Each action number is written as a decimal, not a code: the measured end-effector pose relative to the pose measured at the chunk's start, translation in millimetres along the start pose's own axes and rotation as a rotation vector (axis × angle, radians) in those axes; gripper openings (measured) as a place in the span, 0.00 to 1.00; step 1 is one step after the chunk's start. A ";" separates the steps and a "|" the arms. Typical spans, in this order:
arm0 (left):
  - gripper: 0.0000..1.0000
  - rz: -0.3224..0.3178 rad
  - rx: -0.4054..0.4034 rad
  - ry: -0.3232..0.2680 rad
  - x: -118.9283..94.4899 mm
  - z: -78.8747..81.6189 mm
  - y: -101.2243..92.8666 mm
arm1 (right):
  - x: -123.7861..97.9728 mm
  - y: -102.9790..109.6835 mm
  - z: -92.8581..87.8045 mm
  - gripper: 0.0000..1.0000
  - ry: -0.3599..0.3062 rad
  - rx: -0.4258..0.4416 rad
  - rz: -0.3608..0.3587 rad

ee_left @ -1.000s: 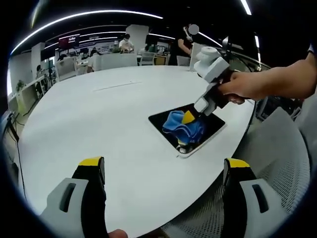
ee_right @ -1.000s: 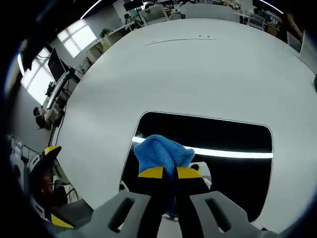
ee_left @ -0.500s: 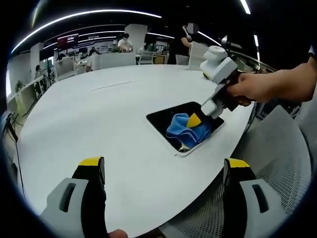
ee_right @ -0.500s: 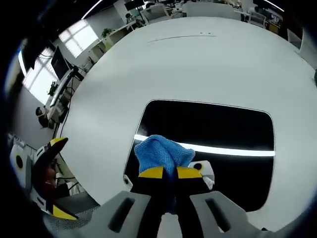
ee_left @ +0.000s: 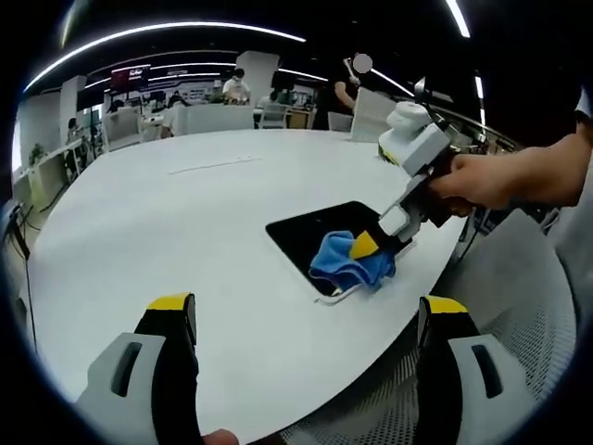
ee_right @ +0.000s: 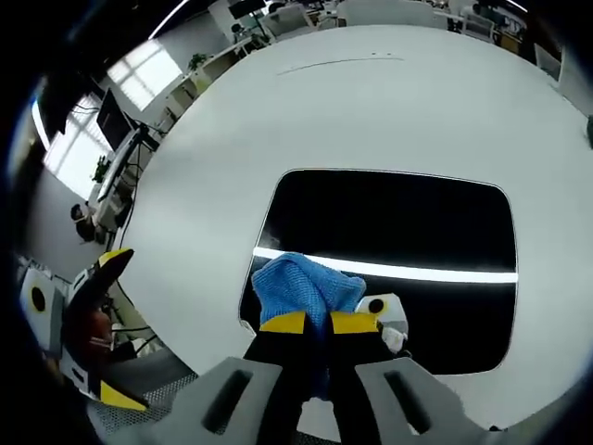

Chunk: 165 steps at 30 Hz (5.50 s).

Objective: Wipe the mirror surface with the cleaning cloth until all visible marks leave the cleaned area.

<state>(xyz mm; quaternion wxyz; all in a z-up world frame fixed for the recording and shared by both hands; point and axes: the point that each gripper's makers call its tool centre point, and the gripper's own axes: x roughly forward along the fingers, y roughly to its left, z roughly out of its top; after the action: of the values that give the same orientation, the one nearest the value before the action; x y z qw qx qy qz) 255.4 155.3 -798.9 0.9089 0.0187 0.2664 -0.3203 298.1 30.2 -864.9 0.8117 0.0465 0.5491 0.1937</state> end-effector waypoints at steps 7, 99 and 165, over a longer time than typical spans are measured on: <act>0.99 0.018 -0.029 -0.006 -1.3 -4.1 4.5 | 0.0 -0.7 -0.1 0.02 0.002 0.004 0.009; 0.99 0.050 -0.113 0.021 9.5 -11.1 5.4 | 3.3 -50.7 41.7 0.02 -0.030 -0.030 -0.068; 0.99 0.053 -0.092 0.044 12.5 -14.4 6.9 | 17.2 -84.3 96.7 0.02 -0.072 -0.072 -0.114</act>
<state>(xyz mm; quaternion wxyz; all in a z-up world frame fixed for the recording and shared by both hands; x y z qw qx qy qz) 260.8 156.6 -818.4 0.9109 -0.0089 0.3003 -0.2829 413.8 -27.8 -866.3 0.8418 -0.0068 0.5139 0.1649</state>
